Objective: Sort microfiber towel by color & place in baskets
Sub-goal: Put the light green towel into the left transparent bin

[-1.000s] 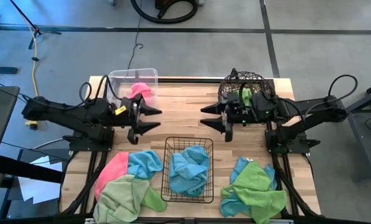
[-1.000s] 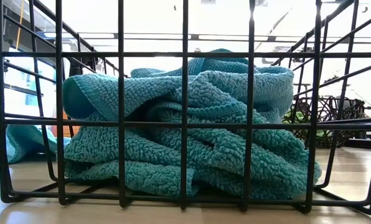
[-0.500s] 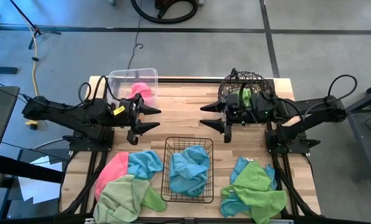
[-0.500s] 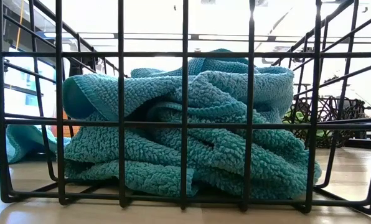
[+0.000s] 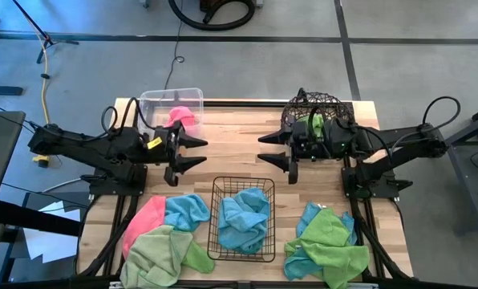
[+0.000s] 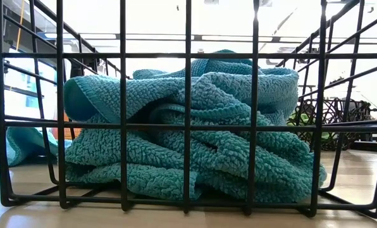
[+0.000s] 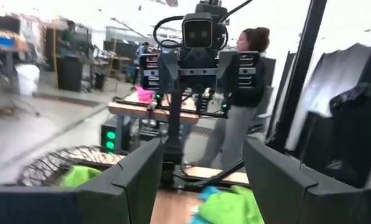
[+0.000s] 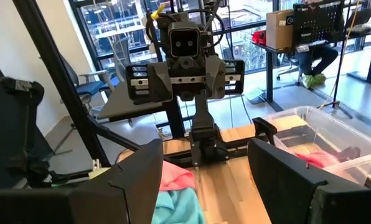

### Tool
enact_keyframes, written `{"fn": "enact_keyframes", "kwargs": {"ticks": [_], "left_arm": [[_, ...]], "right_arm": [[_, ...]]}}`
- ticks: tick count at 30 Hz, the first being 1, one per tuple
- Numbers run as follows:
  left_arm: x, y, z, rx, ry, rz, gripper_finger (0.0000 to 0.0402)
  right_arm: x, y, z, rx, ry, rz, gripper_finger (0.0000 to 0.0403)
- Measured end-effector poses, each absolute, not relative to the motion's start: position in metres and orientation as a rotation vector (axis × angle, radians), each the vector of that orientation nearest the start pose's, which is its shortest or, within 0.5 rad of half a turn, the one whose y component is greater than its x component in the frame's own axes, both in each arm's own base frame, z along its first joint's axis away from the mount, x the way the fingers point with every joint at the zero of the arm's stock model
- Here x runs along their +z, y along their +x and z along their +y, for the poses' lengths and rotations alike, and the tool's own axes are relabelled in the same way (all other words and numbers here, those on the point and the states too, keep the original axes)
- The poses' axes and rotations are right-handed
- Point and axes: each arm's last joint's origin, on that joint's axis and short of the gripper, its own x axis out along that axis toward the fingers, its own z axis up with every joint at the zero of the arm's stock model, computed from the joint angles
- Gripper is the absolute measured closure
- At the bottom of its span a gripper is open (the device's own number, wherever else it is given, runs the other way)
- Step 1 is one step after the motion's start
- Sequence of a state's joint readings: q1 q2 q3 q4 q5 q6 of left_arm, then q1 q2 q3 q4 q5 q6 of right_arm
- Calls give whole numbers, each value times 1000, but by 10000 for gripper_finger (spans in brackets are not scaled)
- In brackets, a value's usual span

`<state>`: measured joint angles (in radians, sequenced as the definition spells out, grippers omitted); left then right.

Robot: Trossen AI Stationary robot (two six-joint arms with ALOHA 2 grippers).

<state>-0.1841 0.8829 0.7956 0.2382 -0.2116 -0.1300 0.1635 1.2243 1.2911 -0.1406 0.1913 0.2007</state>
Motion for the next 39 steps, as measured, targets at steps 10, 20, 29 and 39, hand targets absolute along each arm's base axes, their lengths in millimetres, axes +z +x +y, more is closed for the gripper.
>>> {"fn": "enact_keyframes", "kwargs": {"ticks": [10,20,29,39], "left_arm": [[357,190,-54,-375,-590,-1,190],[327,167,-121,-427,-806,470,198],[320,147,-181,-334,-556,1056,240],[268,130,-218,-129,-317,1379,233]], "right_arm": [[421,264,38,-36,228,69,171],[421,264,38,-37,249,69,171],[420,265,34,-62,194,72,171],[419,265,25,-99,186,82,171]]}}
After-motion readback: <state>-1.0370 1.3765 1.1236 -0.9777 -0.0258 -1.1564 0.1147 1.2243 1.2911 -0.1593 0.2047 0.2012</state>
